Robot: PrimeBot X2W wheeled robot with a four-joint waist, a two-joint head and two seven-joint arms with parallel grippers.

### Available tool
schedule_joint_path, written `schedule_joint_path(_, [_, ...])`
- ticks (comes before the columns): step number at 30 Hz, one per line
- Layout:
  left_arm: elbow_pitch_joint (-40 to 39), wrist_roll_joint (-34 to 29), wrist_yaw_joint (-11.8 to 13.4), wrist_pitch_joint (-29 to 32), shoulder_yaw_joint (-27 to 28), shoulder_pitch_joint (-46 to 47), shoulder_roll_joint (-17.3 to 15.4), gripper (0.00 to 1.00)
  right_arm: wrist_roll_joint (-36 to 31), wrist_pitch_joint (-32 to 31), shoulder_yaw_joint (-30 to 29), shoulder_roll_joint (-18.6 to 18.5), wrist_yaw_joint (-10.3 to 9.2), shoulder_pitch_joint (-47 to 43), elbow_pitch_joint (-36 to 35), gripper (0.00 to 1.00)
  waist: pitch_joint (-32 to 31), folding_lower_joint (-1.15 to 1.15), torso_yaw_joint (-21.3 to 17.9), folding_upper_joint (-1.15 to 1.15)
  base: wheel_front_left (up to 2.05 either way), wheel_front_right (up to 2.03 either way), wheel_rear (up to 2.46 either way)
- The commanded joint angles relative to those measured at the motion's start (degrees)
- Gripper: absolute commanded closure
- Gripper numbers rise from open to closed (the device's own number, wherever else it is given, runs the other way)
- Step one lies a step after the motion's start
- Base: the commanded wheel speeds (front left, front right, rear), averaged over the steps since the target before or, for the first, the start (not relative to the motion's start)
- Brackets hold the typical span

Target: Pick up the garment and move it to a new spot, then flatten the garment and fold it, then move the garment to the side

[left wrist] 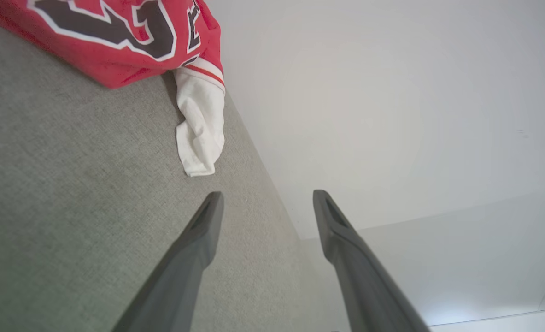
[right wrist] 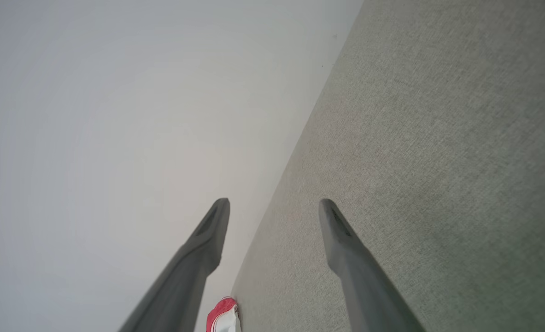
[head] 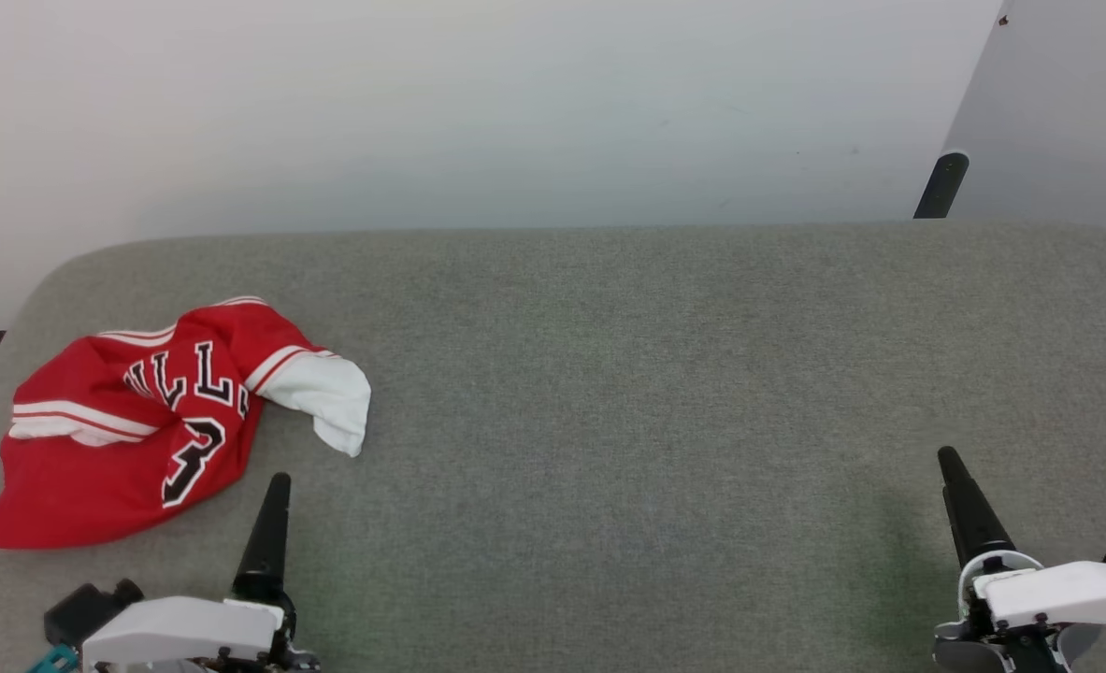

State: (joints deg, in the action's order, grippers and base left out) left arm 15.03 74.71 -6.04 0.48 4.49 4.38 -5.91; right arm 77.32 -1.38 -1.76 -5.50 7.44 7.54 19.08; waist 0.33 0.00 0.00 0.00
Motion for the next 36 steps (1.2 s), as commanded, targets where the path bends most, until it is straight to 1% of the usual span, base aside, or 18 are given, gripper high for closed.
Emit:
schedule_joint_path(1, [-1.1,-2.71,0.26,-0.7,-0.05,1.31,-0.85,0.0,-2.56,0.8,0.67,-0.63,0.02,2.12,-0.5,0.0,0.01,0.0,-0.01,0.0,0.0,0.0,0.0])
schedule_joint_path(13, [-1.98,-18.42,2.4,-3.35,-1.39,0.75,-2.96,0.0,-17.92,3.08,3.1,-1.77,0.03,4.11,-0.23,0.0,0.16,0.0,0.01,0.0,0.0,0.0,0.0])
schedule_joint_path(20, [-1.89,-25.99,3.02,-4.72,-2.59,0.86,-4.11,0.0,-25.61,3.92,3.68,-1.94,0.03,4.87,-0.71,0.0,0.23,0.0,0.06,0.0,0.0,0.0,0.0])
schedule_joint_path(28, [-2.38,-32.74,3.85,-6.18,-3.13,1.28,-5.17,0.0,-33.92,5.06,4.14,-2.47,0.04,5.56,-0.96,0.0,0.32,0.0,-0.02,0.0,0.0,0.0,0.0])
schedule_joint_path(36, [-3.02,-37.87,4.1,-7.57,-3.12,0.65,-5.85,0.0,-41.55,5.89,4.84,-2.8,0.04,5.97,-0.96,0.0,0.37,0.0,-0.21,0.0,0.0,0.0,0.0])
